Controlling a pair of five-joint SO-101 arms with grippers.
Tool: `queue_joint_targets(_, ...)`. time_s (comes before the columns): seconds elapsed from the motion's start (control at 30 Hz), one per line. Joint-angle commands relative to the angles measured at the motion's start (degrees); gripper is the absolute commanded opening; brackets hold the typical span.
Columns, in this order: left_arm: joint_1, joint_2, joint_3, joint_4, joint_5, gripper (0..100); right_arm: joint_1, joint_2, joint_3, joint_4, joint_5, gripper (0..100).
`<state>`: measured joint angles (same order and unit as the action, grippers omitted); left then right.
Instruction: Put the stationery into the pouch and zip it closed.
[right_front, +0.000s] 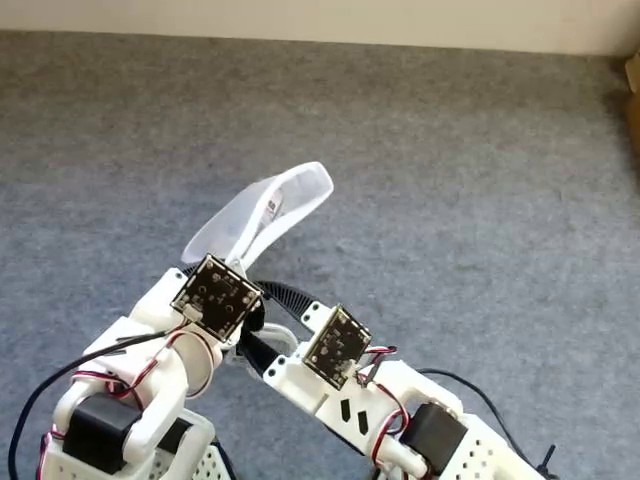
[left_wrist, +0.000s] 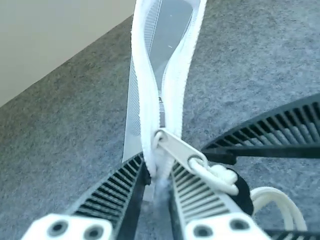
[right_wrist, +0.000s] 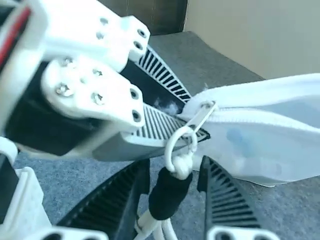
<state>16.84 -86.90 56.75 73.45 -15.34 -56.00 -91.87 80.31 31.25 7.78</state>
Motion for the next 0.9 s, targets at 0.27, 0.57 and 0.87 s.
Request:
queue_joint_targets(0.27, 1.1, 0.9, -2.9, 1.1, 0.7, 1, 1.2, 0.6, -0.6, -2.3, -0.1, 14.8)
queue_joint_targets(0.57, 1.1, 0.9, -2.9, 1.1, 0.7, 1, 1.2, 0.6, -0.5, -2.4, -0.1, 14.7)
queue_joint_targets(0.87, 1.1, 0.9, -2.9, 1.1, 0.7, 1, 1.8, 0.1, -0.3, -5.2, 5.0, 1.9)
